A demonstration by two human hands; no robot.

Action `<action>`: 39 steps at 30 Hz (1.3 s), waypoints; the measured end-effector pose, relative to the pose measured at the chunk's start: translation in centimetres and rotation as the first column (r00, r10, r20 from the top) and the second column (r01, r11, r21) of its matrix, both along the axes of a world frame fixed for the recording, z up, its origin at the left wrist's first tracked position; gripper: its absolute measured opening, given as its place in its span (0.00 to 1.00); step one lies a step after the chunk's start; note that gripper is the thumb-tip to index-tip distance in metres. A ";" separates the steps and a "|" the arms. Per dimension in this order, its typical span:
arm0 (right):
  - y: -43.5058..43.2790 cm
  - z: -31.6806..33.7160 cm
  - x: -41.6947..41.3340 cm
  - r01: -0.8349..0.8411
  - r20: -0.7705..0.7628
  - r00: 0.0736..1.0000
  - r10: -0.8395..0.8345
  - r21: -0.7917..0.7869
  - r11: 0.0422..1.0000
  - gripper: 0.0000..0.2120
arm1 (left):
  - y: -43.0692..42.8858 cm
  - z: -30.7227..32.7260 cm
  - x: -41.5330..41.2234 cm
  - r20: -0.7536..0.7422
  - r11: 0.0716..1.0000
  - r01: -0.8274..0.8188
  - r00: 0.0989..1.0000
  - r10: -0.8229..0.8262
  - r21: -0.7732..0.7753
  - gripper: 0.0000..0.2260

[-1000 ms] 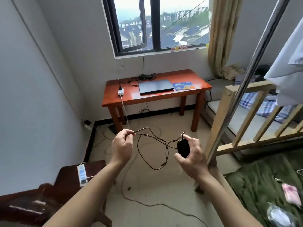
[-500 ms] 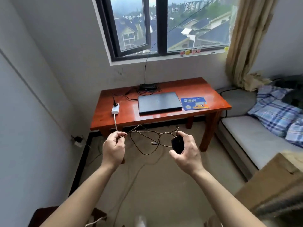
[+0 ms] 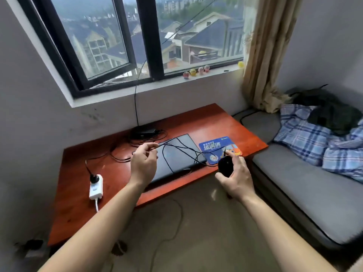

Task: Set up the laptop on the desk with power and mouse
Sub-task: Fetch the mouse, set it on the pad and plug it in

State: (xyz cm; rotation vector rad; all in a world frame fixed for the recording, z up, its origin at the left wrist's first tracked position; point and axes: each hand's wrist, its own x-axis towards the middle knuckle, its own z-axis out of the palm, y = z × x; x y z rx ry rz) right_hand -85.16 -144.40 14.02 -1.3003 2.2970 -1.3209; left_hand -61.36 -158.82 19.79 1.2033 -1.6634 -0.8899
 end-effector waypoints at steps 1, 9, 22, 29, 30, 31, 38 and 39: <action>-1.9 -0.4 -1.0 0.018 -0.003 1.000 -0.018 0.005 1.000 0.36 | -2.2 -0.4 -1.1 0.010 1.000 0.024 1.000 -0.024 -0.007 0.09; -16.2 -4.4 -7.4 -0.041 0.019 0.999 0.039 0.116 0.992 0.38 | -13.7 -5.2 -6.9 0.120 0.995 0.093 0.988 -0.096 0.026 0.23; -40.7 -5.7 -20.3 -0.229 0.065 0.972 0.225 0.056 0.972 0.35 | -31.2 -6.2 -17.9 0.037 0.914 -0.378 0.921 0.387 -0.146 0.15; -39.4 -13.2 -22.1 -0.234 0.157 0.971 0.183 0.437 0.868 0.36 | -30.1 -15.0 -19.9 0.453 0.983 -0.165 0.884 0.110 0.084 0.09; -38.5 -14.0 -22.2 -0.222 0.176 0.972 0.153 0.506 0.833 0.36 | -29.8 -16.4 -19.8 0.478 0.976 -0.150 0.877 0.056 0.161 0.11; -37.7 -14.6 -22.2 -0.223 0.193 0.972 0.136 0.558 0.800 0.36 | -29.5 -17.5 -19.6 0.486 0.961 -0.150 0.874 0.018 0.233 0.12; -33.4 -16.4 -21.8 -0.148 0.201 0.979 0.017 0.654 0.742 0.38 | -30.5 -21.4 -19.9 0.302 0.649 -0.195 0.952 -0.057 0.735 0.10; -32.9 -16.5 -21.8 -0.131 0.197 0.980 0.000 0.655 0.744 0.38 | -30.6 -21.7 -19.9 0.329 0.627 -0.196 0.939 -0.101 0.754 0.13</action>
